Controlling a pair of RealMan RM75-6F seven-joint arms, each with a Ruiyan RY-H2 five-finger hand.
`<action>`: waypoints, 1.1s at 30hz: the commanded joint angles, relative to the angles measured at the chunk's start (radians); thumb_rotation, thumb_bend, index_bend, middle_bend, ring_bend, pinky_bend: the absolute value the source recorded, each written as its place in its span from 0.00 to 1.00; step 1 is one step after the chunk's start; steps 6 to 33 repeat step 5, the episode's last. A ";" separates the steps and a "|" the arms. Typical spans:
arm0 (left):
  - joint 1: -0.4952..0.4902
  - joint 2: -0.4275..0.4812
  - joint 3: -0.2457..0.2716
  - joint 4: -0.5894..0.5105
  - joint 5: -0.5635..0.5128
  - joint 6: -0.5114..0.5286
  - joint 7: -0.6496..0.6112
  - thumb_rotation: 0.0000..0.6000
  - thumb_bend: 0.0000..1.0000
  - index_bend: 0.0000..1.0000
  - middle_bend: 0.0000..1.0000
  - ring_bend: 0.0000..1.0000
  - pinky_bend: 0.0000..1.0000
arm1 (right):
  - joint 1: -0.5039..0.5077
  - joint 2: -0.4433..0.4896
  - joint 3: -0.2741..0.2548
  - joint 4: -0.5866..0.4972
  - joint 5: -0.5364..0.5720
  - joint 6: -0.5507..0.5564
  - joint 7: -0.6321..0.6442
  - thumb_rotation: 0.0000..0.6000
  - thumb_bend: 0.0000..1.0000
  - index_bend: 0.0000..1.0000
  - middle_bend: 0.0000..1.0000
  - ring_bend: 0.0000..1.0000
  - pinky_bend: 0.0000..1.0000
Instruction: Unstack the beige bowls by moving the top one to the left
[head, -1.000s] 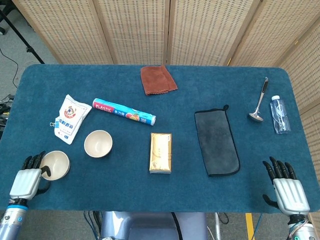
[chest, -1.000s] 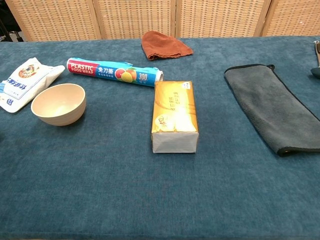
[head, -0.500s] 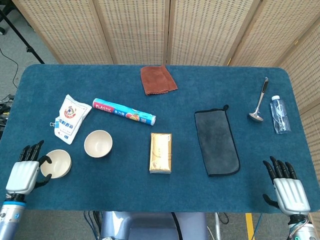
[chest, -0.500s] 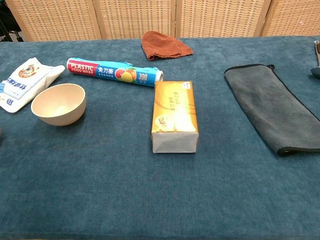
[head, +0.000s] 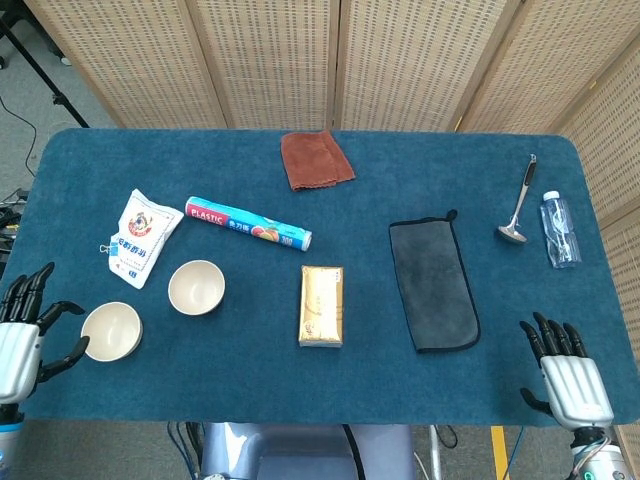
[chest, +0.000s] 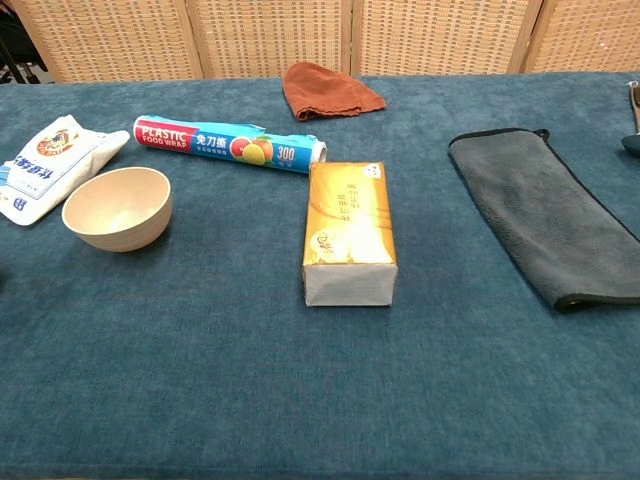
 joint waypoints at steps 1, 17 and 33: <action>0.035 -0.028 0.002 0.085 0.035 0.059 -0.049 1.00 0.25 0.45 0.02 0.05 0.00 | 0.000 -0.002 0.002 0.003 0.007 -0.001 -0.001 1.00 0.26 0.06 0.00 0.00 0.00; 0.041 -0.027 -0.008 0.109 0.026 0.071 -0.075 1.00 0.25 0.45 0.02 0.05 0.00 | 0.007 -0.010 0.008 0.009 0.018 -0.011 -0.004 1.00 0.26 0.06 0.00 0.00 0.00; 0.041 -0.027 -0.008 0.109 0.026 0.071 -0.075 1.00 0.25 0.45 0.02 0.05 0.00 | 0.007 -0.010 0.008 0.009 0.018 -0.011 -0.004 1.00 0.26 0.06 0.00 0.00 0.00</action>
